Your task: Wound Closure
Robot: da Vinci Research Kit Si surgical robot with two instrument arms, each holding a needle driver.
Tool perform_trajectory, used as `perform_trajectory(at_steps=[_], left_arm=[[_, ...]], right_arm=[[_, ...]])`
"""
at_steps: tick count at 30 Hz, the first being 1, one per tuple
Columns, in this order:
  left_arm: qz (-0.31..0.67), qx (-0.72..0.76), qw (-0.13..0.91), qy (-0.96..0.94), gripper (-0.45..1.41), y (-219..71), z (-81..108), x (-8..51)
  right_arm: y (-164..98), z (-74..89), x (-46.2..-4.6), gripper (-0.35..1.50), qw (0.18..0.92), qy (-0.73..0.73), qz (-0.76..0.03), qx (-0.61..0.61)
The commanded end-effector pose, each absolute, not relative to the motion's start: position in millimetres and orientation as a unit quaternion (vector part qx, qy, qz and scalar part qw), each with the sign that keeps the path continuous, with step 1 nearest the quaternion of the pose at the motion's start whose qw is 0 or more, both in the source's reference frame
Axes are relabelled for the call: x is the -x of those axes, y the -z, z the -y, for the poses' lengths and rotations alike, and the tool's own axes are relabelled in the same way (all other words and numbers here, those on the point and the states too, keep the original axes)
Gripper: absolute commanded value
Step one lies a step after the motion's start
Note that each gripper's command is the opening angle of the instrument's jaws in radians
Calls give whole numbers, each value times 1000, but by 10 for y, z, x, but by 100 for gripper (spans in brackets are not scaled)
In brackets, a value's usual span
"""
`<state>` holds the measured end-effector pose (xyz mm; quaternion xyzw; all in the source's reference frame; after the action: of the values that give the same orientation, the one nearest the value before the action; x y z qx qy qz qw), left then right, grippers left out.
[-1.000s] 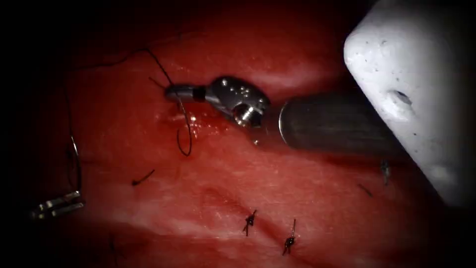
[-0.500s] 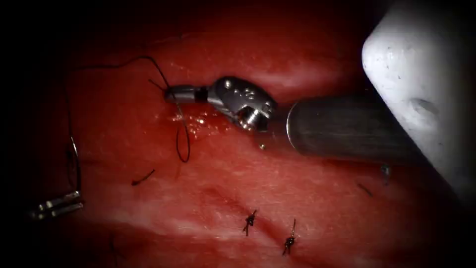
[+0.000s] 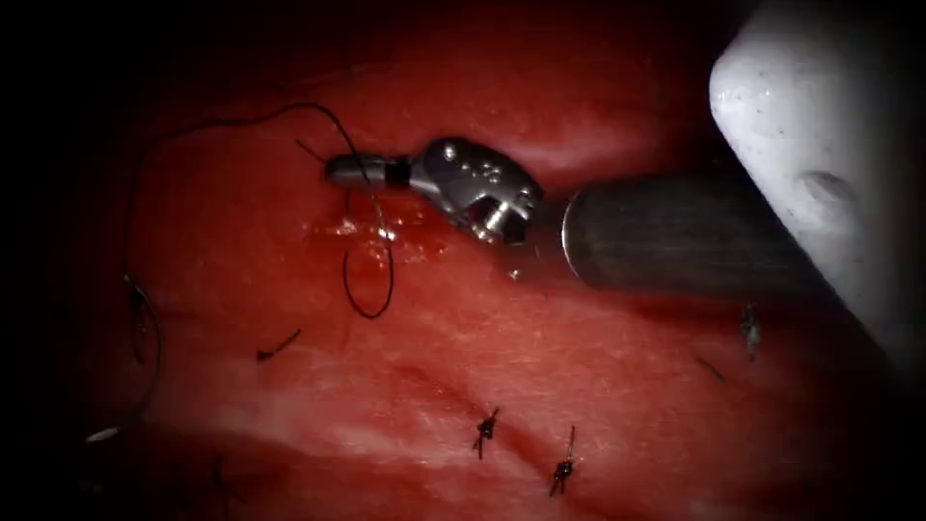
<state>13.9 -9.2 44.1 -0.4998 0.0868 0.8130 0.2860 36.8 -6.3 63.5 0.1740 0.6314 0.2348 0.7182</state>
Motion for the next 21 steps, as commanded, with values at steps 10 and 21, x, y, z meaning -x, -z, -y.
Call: perform_trajectory(at_steps=[10, 21], left_arm=[[-113, 477, 280, -826, 108, -367, 42, -141], [-152, 379, 262, -874, 105, -468, -50, -83]], right_arm=[[-633, 70, -369, 91, 723, -233, -630, -164], [-614, 63, -365, 128, 741, -210, -628, -114]])
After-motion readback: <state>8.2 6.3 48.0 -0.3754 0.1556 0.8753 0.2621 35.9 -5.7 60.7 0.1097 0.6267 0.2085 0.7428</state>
